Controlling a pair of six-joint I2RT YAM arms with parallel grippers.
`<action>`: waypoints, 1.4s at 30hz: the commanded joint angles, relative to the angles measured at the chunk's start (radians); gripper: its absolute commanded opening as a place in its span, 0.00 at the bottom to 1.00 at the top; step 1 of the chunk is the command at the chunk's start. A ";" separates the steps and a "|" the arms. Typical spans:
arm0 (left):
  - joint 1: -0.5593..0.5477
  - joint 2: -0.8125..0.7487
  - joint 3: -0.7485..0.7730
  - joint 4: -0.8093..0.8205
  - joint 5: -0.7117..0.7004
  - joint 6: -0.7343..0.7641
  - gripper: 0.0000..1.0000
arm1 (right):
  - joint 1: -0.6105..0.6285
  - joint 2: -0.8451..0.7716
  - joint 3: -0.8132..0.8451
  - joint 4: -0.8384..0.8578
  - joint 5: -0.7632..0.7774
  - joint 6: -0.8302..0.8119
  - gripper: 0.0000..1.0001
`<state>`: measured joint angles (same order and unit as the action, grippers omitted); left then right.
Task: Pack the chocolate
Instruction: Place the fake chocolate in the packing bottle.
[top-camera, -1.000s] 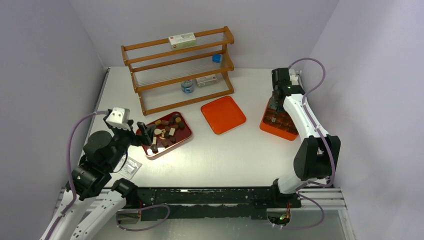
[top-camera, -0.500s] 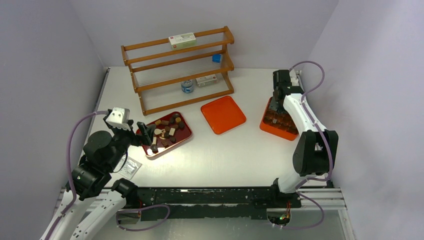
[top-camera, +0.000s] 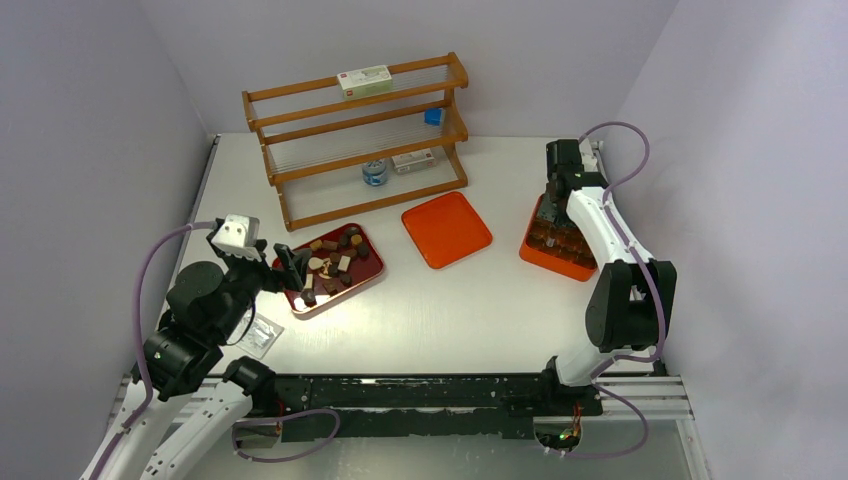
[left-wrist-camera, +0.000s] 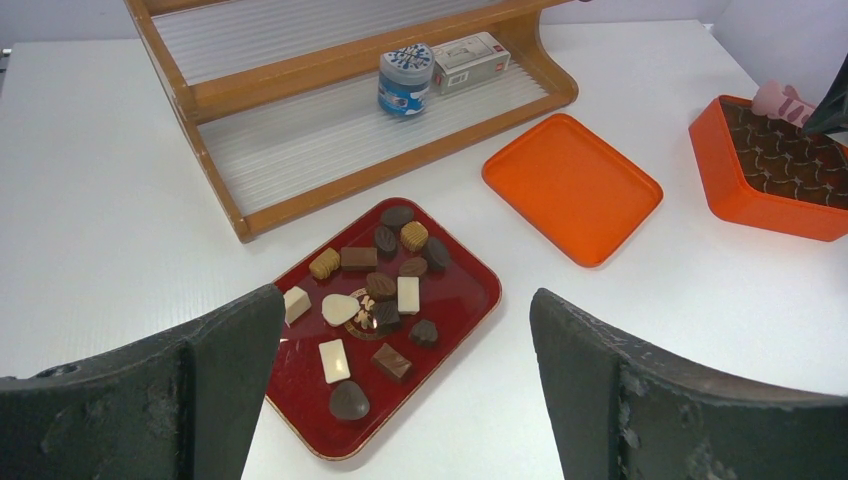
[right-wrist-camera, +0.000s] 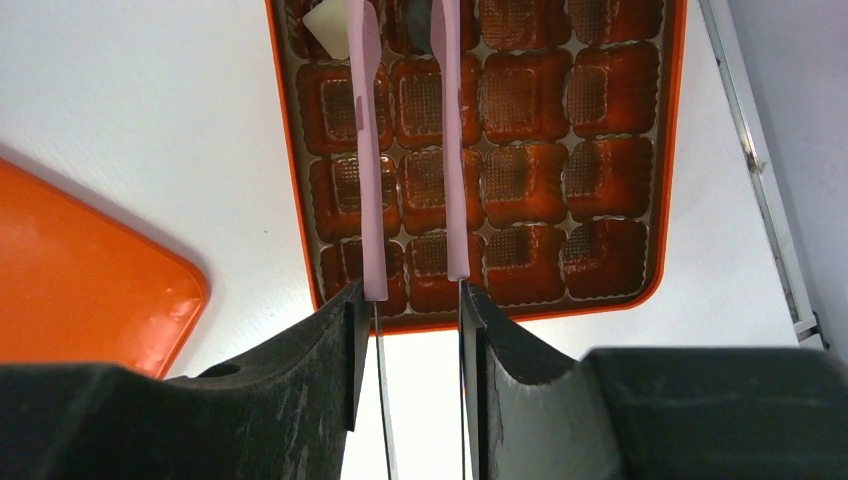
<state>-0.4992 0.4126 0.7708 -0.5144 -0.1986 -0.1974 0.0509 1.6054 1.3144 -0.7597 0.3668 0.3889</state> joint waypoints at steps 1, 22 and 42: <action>0.000 -0.006 -0.007 0.017 0.007 0.008 0.97 | -0.011 -0.029 -0.001 0.014 -0.010 0.004 0.40; 0.001 -0.001 -0.007 0.017 -0.003 0.008 0.97 | 0.319 -0.216 0.008 0.039 -0.268 -0.050 0.40; 0.016 -0.063 0.002 0.007 -0.077 -0.009 0.97 | 0.868 -0.073 0.048 0.076 -0.218 0.072 0.40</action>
<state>-0.4927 0.3801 0.7708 -0.5156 -0.2325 -0.1982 0.8631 1.4677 1.3052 -0.6815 0.1081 0.4206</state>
